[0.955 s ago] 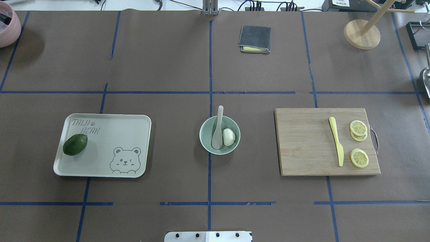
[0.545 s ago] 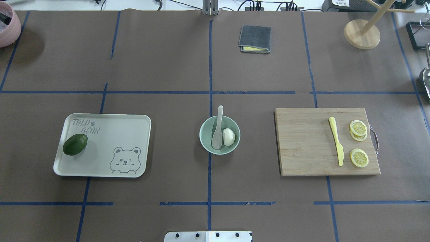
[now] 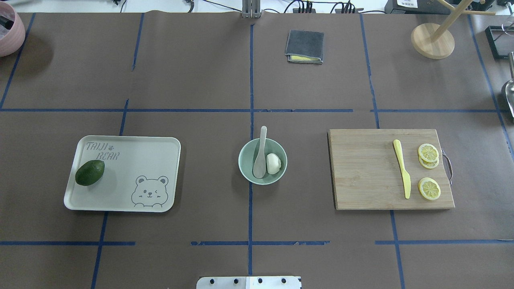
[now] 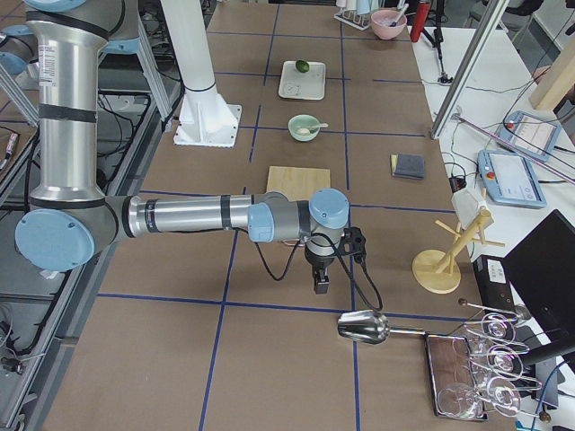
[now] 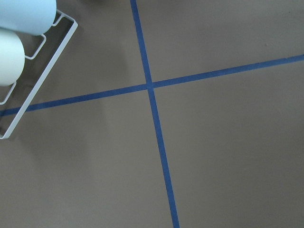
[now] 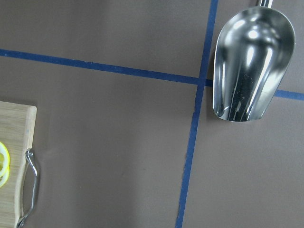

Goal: Put spoon and bun in bowl

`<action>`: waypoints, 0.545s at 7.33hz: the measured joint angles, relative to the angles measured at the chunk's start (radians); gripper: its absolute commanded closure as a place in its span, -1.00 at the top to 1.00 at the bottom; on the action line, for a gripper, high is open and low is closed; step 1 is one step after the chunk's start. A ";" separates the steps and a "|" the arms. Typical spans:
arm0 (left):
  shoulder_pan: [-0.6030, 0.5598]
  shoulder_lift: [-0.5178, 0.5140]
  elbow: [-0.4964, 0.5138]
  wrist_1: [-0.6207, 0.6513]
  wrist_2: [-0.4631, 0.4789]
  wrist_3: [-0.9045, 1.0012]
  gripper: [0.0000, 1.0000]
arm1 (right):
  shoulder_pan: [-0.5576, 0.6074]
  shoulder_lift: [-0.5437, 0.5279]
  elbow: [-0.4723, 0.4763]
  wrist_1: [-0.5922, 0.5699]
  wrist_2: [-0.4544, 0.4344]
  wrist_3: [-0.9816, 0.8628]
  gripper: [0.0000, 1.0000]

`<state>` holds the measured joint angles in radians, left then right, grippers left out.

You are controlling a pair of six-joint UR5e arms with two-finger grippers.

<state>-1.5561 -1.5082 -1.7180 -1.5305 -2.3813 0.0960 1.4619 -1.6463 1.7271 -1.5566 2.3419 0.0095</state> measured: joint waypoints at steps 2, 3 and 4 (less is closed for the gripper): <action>0.001 -0.035 0.017 0.045 -0.004 -0.001 1.00 | 0.000 -0.004 -0.002 -0.007 0.023 0.000 1.00; 0.001 -0.039 0.021 0.046 -0.006 0.000 1.00 | 0.000 -0.009 -0.004 -0.009 0.030 0.000 1.00; 0.001 -0.040 0.023 0.045 -0.007 0.001 1.00 | 0.000 -0.013 -0.003 -0.009 0.032 -0.001 1.00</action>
<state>-1.5547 -1.5486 -1.6946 -1.4856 -2.3881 0.0974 1.4623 -1.6595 1.7240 -1.5653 2.3739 0.0089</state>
